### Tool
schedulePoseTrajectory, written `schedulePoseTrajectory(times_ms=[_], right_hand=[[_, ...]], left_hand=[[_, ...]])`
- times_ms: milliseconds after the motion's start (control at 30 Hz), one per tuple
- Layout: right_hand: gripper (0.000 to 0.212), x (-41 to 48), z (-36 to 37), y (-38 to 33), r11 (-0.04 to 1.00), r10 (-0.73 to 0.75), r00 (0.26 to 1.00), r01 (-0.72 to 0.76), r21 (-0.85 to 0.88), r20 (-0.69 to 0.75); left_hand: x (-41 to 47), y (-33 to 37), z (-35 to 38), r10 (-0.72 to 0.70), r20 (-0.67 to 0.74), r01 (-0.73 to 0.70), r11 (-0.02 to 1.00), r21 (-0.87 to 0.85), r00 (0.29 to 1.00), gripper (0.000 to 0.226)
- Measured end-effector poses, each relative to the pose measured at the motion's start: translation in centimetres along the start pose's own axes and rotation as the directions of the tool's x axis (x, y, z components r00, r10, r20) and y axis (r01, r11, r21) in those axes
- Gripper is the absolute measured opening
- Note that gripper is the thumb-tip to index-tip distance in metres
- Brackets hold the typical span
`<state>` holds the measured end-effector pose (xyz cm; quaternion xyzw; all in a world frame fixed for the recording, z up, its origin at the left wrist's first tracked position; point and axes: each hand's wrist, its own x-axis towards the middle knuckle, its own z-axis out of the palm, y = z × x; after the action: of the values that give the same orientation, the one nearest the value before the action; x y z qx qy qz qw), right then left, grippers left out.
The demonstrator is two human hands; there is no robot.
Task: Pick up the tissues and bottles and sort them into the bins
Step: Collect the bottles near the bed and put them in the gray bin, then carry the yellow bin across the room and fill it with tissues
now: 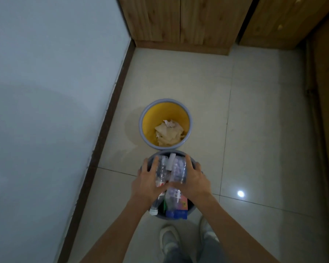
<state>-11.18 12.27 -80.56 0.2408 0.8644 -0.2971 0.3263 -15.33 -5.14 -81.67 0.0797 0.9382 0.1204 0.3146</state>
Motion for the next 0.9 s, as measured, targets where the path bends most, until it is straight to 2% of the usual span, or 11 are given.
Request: schedulePoseTrajectory(times_ms=[167,233,333,500,667,767,833,900], right_hand=[[0.075,-10.5,-9.8,-3.1,1.000,-0.011,0.999,0.010,-0.007,-0.043],[0.066,-15.9,-14.6,-4.6,1.000,-0.025,0.994,0.024,-0.013,-0.109],[0.069,-24.2,-22.5,-6.7,0.997,-0.071,0.963,0.077,0.014,-0.259],[0.069,-37.6,-33.4,-8.0,0.987,-0.090,0.843,0.147,0.066,-0.530],[0.067,-48.2,-38.3,-6.7,0.983,0.060,0.740,0.073,0.169,-0.669],[0.067,-52.8,-39.8,-5.6,0.973,0.157,0.692,0.013,0.230,-0.705],[0.068,-56.1,-40.4,-4.4,0.952,0.258,0.630,-0.038,0.303,-0.733],[0.069,-58.2,-40.5,-3.6,0.929,0.326,0.575,-0.045,0.369,-0.751]], left_hand=[[-6.6,4.4,-11.8,0.090,-0.082,-0.073,0.979,0.191,0.993,0.094],[-10.2,7.6,-17.7,0.155,-0.152,-0.108,0.954,0.280,0.976,0.089],[-16.3,13.5,-26.4,0.290,-0.265,-0.199,0.926,0.322,0.920,0.079],[-25.5,21.9,-36.3,0.408,-0.400,-0.339,0.911,0.234,0.821,0.076],[-32.2,27.1,-40.6,0.405,-0.456,-0.429,0.902,0.057,0.792,0.079],[-34.8,30.2,-42.3,0.499,-0.401,-0.534,0.845,0.028,0.768,0.079],[-36.7,32.6,-43.4,0.603,-0.355,-0.622,0.780,0.074,0.715,0.081],[-38.0,34.4,-44.5,0.652,-0.372,-0.673,0.734,0.091,0.660,0.082]])
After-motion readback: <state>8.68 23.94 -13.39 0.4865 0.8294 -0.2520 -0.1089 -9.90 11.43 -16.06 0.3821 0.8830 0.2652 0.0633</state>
